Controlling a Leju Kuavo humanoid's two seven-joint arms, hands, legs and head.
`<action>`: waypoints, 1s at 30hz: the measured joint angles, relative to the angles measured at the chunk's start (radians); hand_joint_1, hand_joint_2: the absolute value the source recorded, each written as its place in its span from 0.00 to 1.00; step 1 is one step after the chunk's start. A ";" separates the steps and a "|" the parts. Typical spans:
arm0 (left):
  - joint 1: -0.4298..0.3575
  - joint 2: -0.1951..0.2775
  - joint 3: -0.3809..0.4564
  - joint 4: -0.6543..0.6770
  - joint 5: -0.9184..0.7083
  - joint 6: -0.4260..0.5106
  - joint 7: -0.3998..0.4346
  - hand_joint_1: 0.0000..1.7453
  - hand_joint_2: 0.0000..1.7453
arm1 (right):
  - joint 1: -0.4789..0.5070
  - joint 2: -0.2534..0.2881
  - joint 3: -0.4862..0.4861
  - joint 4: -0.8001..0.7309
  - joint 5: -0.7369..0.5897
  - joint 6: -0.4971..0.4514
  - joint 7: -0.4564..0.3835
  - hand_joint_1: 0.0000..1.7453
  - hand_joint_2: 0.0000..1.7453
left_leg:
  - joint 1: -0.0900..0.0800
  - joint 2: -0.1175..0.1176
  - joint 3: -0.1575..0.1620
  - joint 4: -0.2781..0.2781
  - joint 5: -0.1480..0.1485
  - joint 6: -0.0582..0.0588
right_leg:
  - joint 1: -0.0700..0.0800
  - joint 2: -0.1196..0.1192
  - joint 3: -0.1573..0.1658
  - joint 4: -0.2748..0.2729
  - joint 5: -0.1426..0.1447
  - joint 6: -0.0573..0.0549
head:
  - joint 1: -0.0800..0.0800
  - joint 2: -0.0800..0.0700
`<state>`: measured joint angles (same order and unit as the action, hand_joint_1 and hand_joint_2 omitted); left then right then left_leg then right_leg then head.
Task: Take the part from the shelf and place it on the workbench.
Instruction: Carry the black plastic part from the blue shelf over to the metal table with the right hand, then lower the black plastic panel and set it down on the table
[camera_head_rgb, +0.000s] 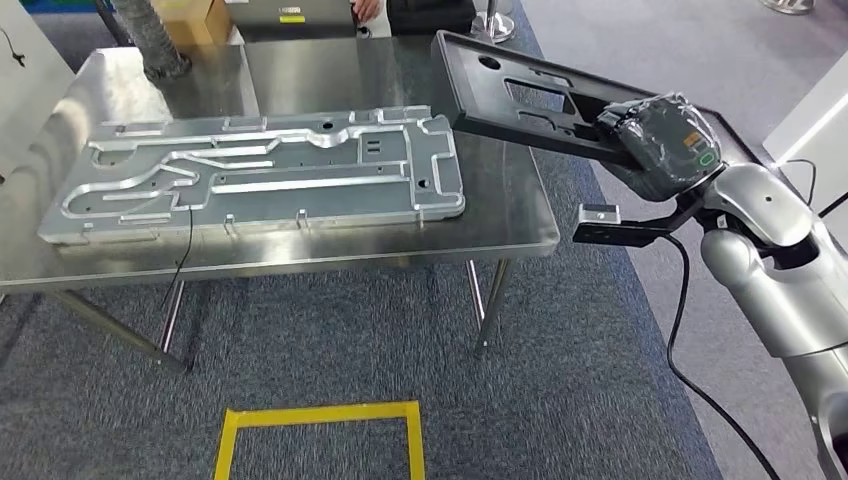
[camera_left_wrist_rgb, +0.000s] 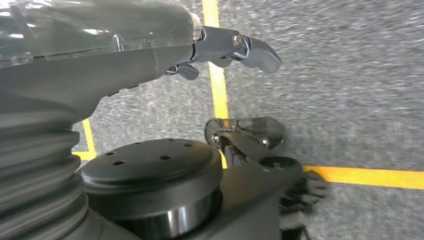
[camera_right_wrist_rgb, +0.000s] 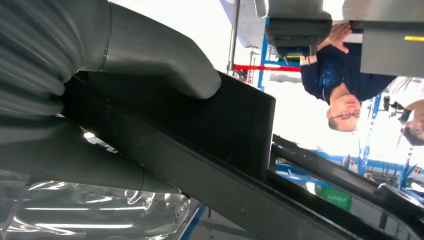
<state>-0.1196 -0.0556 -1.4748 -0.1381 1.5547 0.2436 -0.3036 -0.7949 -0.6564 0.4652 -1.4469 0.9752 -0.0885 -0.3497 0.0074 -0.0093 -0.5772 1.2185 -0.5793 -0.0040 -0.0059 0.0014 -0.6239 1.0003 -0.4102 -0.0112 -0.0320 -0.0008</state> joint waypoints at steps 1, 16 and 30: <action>0.001 0.000 0.000 0.000 0.000 0.000 0.000 0.00 1.00 | 0.001 0.001 0.003 0.001 -0.001 -0.001 0.000 0.89 1.00 | 0.001 0.000 -0.044 0.049 -0.029 -0.002 | 0.001 0.001 0.012 0.000 -0.011 -0.001 | 0.000 0.000; 0.008 0.005 0.000 0.000 0.000 -0.001 0.000 0.00 1.00 | 0.023 -0.005 0.007 0.006 -0.016 -0.011 0.003 0.89 1.00 | -0.013 0.000 -0.061 -0.211 0.190 0.035 | -0.001 0.009 0.072 0.062 -0.133 0.037 | 0.000 0.000; 0.003 0.006 0.000 0.001 -0.001 0.001 -0.009 0.00 1.00 | 0.042 -0.028 -0.004 -0.004 -0.027 0.005 0.007 0.89 1.00 | 0.001 0.000 -0.029 -0.131 0.071 -0.011 | -0.025 0.000 0.005 0.023 -0.030 0.027 | 0.000 0.000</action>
<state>-0.1164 -0.0496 -1.4748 -0.1370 1.5534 0.2441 -0.3125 -0.7529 -0.6840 0.4616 -1.4506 0.9482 -0.0836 -0.3429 0.0083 -0.0091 -0.6064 1.0880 -0.5081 -0.0151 -0.0313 0.0012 -0.6191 1.0235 -0.4401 0.0159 -0.0321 -0.0008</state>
